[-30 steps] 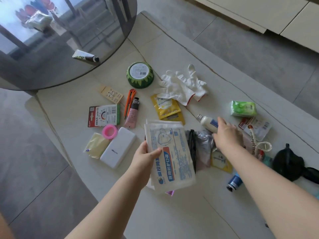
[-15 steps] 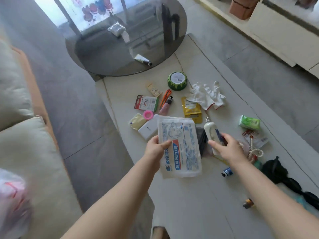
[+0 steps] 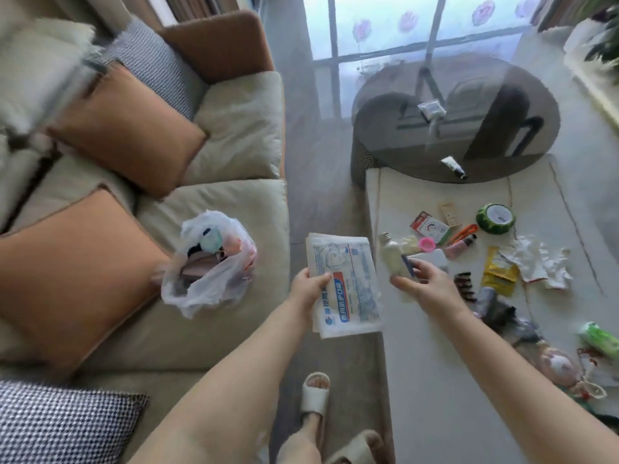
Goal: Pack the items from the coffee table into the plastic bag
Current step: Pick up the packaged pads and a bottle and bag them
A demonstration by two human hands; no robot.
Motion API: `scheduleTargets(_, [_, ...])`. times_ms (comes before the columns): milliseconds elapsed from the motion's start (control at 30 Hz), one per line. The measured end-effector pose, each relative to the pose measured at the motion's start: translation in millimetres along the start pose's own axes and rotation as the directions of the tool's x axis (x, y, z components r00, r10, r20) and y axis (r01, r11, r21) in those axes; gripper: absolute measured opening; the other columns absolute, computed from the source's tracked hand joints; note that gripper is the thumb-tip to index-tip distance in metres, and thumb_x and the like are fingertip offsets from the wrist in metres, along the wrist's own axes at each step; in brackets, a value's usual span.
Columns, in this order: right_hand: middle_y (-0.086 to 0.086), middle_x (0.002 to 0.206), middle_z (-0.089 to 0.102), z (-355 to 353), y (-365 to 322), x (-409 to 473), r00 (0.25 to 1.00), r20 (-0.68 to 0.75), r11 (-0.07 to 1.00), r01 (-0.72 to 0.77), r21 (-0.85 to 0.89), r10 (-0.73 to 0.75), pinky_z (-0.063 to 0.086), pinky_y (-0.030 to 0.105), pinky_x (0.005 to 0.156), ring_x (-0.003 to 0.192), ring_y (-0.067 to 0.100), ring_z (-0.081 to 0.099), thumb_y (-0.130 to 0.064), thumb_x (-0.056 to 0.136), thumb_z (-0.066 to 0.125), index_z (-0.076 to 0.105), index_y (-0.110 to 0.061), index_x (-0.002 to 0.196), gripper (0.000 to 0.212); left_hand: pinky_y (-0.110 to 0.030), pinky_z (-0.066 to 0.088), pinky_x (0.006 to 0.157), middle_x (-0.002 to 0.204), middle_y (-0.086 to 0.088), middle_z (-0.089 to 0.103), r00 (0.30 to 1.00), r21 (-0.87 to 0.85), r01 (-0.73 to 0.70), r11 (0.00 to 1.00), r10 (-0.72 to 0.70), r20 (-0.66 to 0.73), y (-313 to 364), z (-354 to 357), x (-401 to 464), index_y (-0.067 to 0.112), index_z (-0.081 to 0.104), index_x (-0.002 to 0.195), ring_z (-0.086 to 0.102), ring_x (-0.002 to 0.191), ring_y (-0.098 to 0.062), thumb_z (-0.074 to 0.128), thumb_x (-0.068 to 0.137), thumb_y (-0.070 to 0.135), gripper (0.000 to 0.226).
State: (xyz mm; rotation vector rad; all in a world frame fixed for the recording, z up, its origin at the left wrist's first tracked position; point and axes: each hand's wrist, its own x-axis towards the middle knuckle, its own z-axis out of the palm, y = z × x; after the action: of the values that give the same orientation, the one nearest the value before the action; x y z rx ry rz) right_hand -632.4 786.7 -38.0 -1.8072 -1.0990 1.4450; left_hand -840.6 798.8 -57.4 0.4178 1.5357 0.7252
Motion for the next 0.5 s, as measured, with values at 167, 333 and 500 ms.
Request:
scheduleTargets(167, [0.008, 0.109, 0.064, 86, -62, -5, 0.991, 0.129, 0.997, 0.049, -0.052, -0.042, 0.052, 0.036, 0.082, 0.095, 0.021, 0.061, -0.015, 0.082, 0.071, 0.056, -0.01, 0.124, 0.045, -0.043, 0.057, 0.061, 0.095, -0.016, 0.068, 0.991, -0.192, -0.067, 0.979, 0.042, -0.128, 28, -93, -29, -0.004, 0.054, 0.12, 0.067, 0.079, -0.029, 0.052, 0.093, 0.002, 0.028])
scheduleTargets(333, [0.0, 0.096, 0.068, 175, -106, -7, 0.972, 0.232, 0.99, 0.06, -0.129, -0.029, 0.048, 0.027, 0.074, 0.085, 0.016, 0.063, -0.021, 0.08, 0.069, 0.063, -0.023, 0.11, 0.031, -0.041, 0.053, 0.063, 0.089, -0.012, 0.067, 0.965, -0.385, -0.103, 0.917, -0.001, -0.262, 43, -186, -40, 0.006, 0.058, 0.106, 0.065, 0.077, -0.028, 0.052, 0.093, 0.0, 0.016])
scheduleTargets(500, [0.005, 0.094, 0.066, 260, -123, 4, 0.958, 0.28, 0.987, -0.009, -0.159, 0.054, 0.052, 0.033, 0.072, 0.081, 0.019, 0.062, -0.017, 0.082, 0.066, 0.062, -0.01, 0.115, 0.033, -0.046, 0.051, 0.073, 0.1, -0.016, 0.065, 0.942, -0.451, -0.045, 0.892, -0.113, -0.318, 53, -267, -32, 0.01, 0.051, 0.128, 0.062, 0.087, -0.034, 0.039, 0.096, 0.006, 0.034])
